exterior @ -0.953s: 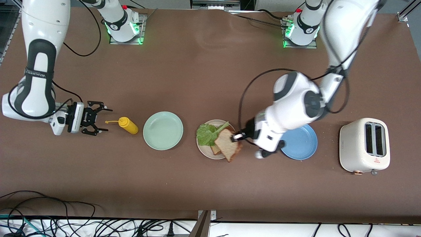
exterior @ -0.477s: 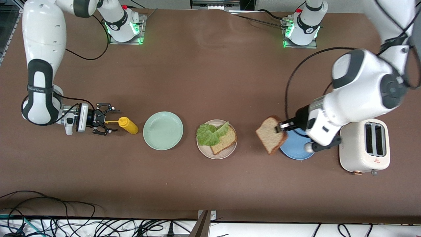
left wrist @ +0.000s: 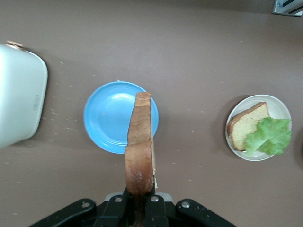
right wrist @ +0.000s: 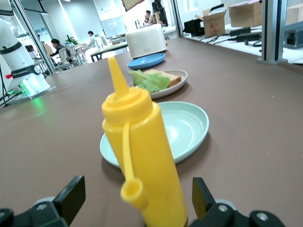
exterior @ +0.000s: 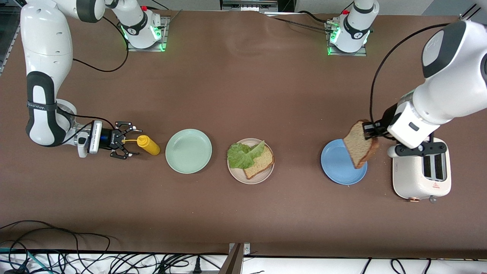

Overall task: Make sandwich on beige plate with both arms
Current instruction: 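Retract the bread with the left gripper while the right gripper grasps the bottle, then lift the yellow bottle and carry it over the beige plate with the right gripper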

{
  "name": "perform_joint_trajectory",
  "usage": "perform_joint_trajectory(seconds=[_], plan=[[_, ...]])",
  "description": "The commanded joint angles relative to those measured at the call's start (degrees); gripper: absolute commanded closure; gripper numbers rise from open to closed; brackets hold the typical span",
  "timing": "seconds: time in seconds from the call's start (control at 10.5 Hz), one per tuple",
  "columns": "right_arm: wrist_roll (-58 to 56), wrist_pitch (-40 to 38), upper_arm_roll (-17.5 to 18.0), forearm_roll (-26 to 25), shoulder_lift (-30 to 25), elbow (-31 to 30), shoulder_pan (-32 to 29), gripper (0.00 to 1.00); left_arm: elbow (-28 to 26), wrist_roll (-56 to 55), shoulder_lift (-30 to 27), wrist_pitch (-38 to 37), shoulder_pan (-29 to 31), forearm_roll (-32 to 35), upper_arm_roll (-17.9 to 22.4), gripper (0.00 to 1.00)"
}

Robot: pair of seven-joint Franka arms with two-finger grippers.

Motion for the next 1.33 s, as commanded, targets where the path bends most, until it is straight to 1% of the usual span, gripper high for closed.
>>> perform_joint_trajectory(seconds=[0.0, 0.19, 0.29, 0.38, 0.48, 0.57, 0.67, 0.86, 1.05, 1.24], plan=[[-2.4, -0.9, 1.6, 2.5, 0.8, 0.3, -0.6, 0.0, -1.7, 6.7, -3.2, -2.6, 0.6, 4.0, 0.3, 1.0], [-2.7, -0.5, 3.1, 5.2, 1.5, 0.7, -0.3, 0.0, -1.7, 9.3, -3.5, -3.9, 2.0, 4.1, 0.2, 1.0], [-2.6, -0.1, 3.8, 5.5, 1.5, 0.7, -0.2, 0.08, -1.7, 9.3, -3.5, -4.1, 2.1, 4.1, 0.3, 1.0], [-2.6, 0.0, 4.0, 5.5, 1.6, 1.0, -0.2, 0.35, -1.6, 9.8, -3.5, -4.1, 3.8, 4.1, 0.3, 1.0], [-2.4, 0.0, 3.9, 5.4, 1.7, 1.4, -0.2, 0.72, -1.6, 10.2, -3.6, -4.2, 5.1, 4.1, 0.3, 1.0], [-1.7, 0.2, 3.9, 5.4, 1.7, 1.5, -0.2, 0.93, -1.6, 10.8, -4.0, -4.3, 6.0, 4.1, 0.3, 1.0], [-1.3, 1.1, 3.9, 5.4, 1.6, 2.1, 0.0, 1.0, -1.6, 10.8, -4.1, -4.4, 6.1, 4.1, 0.3, 1.0], [5.0, 2.4, 3.8, 4.0, 1.5, 5.2, 0.5, 1.0, -1.6, 10.5, -4.5, -4.5, 6.4, 4.0, 0.3, 1.0], [13.5, 3.9, 3.7, 1.1, 1.5, 9.4, 1.9, 1.0, -1.6, 10.5, -4.5, -5.9, 6.8, 4.0, 0.3, 1.0], [23.2, 6.7, 3.6, -2.4, 1.2, 13.6, 4.0, 1.0, -1.7, 10.6, -5.1, -7.4, 8.4, 3.7, 0.4, 1.0]])
